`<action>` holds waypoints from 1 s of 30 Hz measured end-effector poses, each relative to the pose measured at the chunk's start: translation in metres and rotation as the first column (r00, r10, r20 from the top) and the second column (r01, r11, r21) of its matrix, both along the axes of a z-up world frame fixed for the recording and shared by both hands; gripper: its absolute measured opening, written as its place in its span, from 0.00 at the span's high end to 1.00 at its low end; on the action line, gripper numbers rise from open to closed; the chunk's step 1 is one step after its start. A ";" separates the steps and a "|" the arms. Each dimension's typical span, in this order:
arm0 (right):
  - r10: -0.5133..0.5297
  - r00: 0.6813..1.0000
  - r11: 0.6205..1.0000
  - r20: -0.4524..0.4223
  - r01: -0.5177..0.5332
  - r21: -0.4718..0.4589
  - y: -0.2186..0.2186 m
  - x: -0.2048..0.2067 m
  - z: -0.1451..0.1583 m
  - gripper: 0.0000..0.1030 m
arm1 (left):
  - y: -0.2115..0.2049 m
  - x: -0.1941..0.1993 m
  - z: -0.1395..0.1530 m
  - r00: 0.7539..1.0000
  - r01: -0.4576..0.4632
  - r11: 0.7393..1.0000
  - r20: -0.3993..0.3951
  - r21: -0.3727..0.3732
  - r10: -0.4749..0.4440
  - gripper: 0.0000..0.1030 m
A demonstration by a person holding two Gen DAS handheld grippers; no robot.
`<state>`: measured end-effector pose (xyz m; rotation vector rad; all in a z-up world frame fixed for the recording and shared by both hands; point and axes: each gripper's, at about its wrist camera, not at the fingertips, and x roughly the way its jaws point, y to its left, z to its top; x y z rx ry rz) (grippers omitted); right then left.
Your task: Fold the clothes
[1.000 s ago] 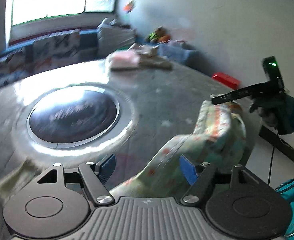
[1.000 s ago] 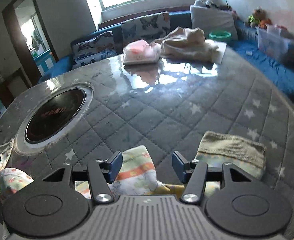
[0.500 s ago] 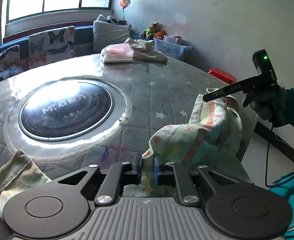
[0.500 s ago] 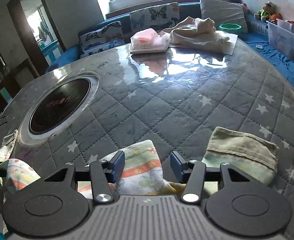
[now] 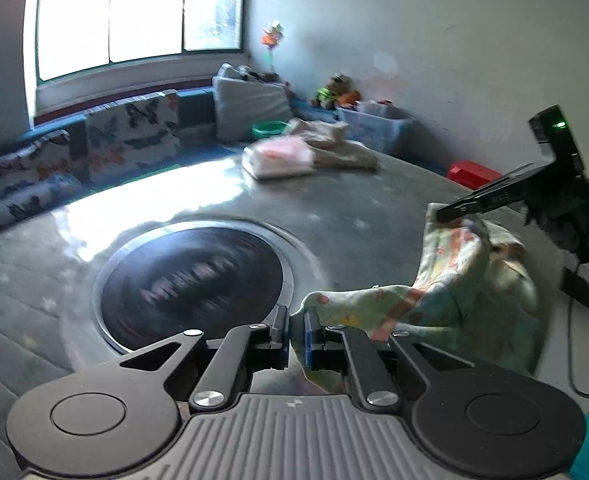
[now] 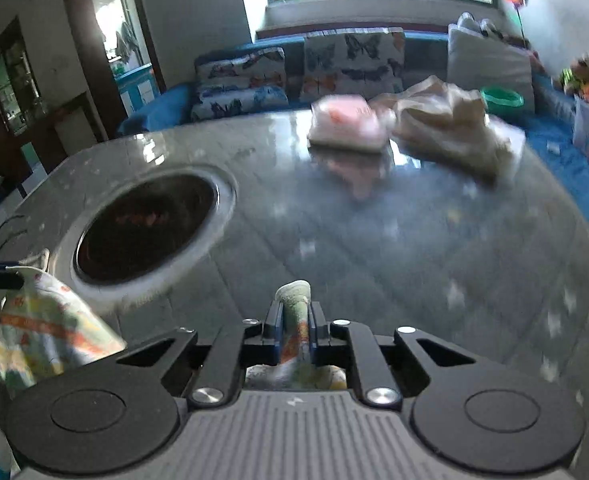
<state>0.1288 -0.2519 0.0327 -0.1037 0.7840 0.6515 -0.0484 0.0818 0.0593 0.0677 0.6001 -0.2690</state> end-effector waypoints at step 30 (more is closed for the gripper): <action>0.118 0.993 0.988 0.002 -0.117 -0.099 0.149 0.094 -0.045 0.54 | 0.095 0.197 -0.069 0.905 -0.392 0.884 -0.070 0.254 0.421 0.78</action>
